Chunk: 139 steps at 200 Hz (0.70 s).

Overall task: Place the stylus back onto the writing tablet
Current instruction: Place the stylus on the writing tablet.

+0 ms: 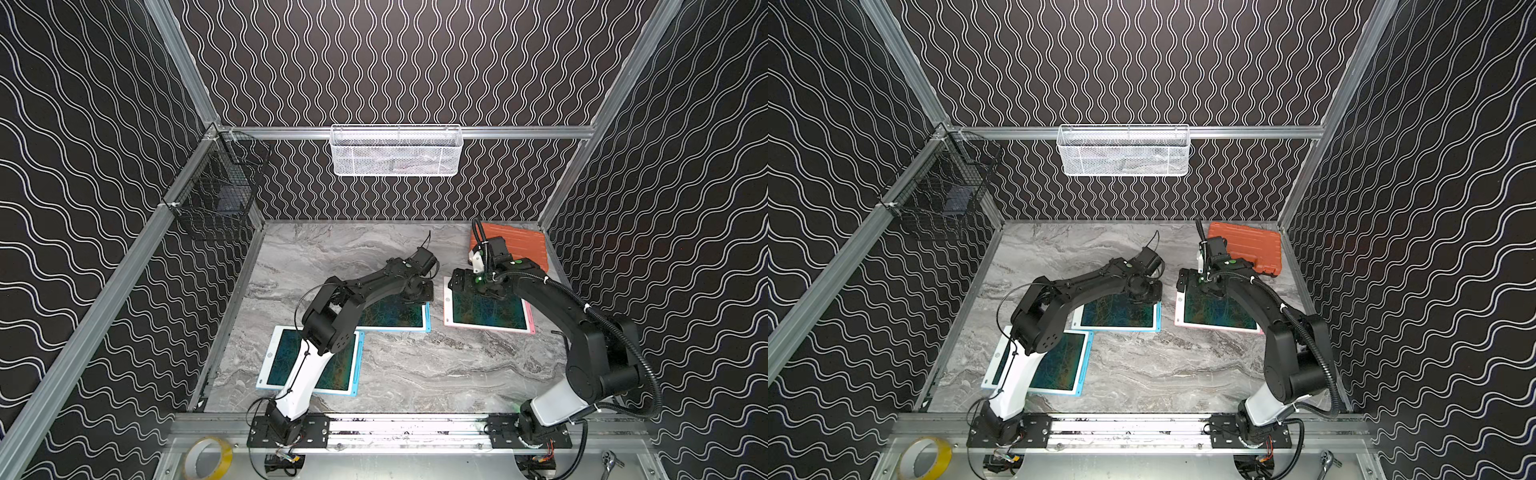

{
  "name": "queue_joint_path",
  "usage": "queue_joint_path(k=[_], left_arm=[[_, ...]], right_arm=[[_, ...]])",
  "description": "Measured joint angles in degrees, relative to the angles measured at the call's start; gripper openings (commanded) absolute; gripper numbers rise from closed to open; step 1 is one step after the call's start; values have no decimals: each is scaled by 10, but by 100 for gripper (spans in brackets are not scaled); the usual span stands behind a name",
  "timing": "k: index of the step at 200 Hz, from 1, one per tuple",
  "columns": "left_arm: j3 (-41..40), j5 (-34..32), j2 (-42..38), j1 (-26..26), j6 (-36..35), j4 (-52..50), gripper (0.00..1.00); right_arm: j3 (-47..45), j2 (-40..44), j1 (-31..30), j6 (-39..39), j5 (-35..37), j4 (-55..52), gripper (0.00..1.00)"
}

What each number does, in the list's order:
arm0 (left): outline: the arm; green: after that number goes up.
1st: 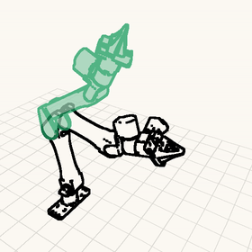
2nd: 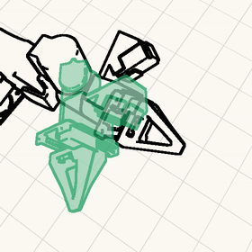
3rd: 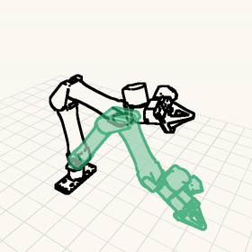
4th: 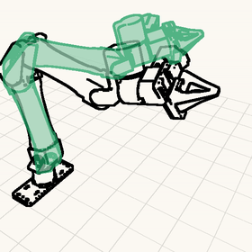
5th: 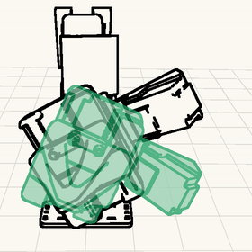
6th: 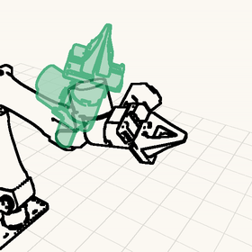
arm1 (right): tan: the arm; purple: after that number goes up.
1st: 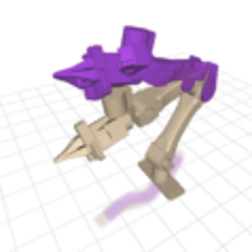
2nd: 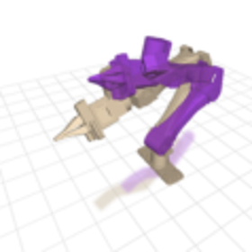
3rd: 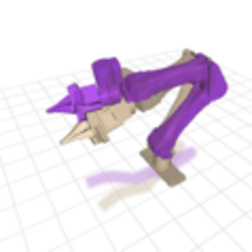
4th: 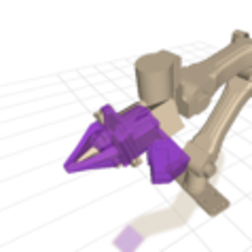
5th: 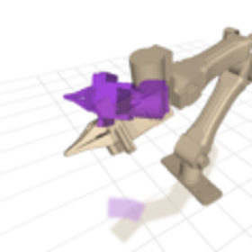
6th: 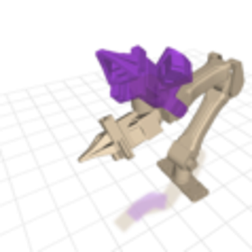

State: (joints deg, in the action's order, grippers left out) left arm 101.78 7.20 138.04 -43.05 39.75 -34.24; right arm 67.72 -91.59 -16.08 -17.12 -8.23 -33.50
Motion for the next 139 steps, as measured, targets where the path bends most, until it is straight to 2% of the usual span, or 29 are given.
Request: queue_joint_path(k=[101,139], left_arm=[[20,-8,19,-9,-11,-3,3],[-11,-18,5,-10,-20,9,2]], right_arm=[[-3,0,0,0,0,0,97],[-5,1,0,0,0,0,97]])
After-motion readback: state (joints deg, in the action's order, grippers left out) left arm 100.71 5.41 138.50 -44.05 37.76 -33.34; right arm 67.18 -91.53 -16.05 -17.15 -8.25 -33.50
